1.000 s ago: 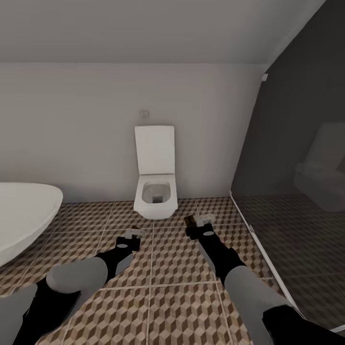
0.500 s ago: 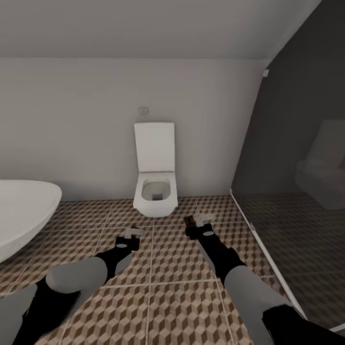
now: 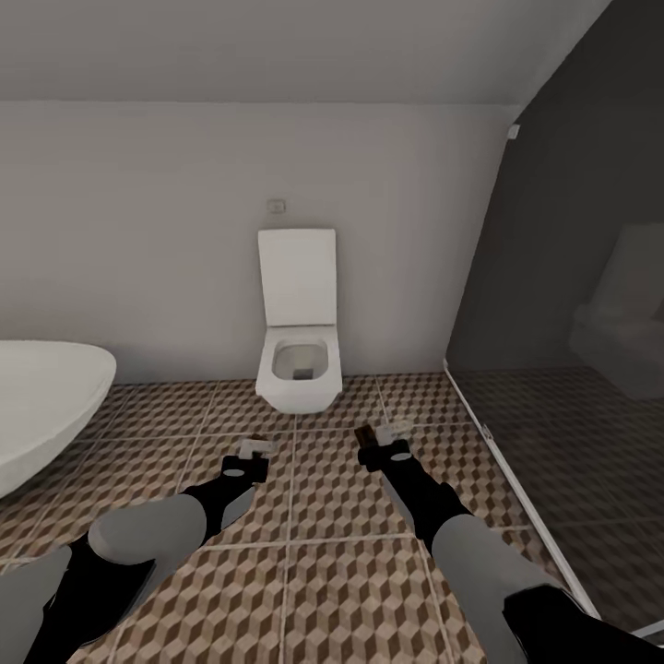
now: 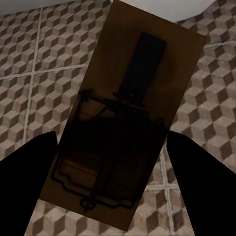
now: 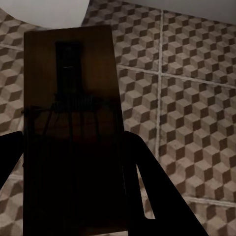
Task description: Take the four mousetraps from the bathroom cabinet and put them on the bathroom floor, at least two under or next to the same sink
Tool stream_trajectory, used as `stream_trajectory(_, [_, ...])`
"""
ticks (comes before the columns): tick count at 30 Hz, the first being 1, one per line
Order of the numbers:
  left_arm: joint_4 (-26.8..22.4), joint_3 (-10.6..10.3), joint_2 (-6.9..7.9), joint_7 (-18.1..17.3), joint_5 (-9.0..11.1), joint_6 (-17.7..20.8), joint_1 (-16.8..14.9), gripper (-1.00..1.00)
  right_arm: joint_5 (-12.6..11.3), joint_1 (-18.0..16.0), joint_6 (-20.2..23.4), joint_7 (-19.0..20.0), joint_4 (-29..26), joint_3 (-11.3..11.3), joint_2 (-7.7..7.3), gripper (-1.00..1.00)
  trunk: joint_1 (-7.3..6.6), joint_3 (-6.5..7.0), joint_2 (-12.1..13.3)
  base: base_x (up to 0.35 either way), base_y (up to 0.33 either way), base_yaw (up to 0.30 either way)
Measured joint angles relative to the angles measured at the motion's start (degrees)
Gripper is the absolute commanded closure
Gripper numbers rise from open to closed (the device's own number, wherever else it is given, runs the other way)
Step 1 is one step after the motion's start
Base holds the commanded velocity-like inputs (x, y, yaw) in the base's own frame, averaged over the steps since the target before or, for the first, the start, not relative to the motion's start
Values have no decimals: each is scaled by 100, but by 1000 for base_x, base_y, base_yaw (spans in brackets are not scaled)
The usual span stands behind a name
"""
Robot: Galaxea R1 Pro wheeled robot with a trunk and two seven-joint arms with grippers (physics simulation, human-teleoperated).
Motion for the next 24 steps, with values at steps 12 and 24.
stream_trajectory(12, [-2,8,-12,11,1,31,0,100,0,0,1,96,8,1,0,100,264,-215,-481,0,0,0])
stream_trajectory(24, [-3,1,-17,7,-1,32,0,100,0,0,0,114,8,1,0,100,527,-431,-963,0,0,0])
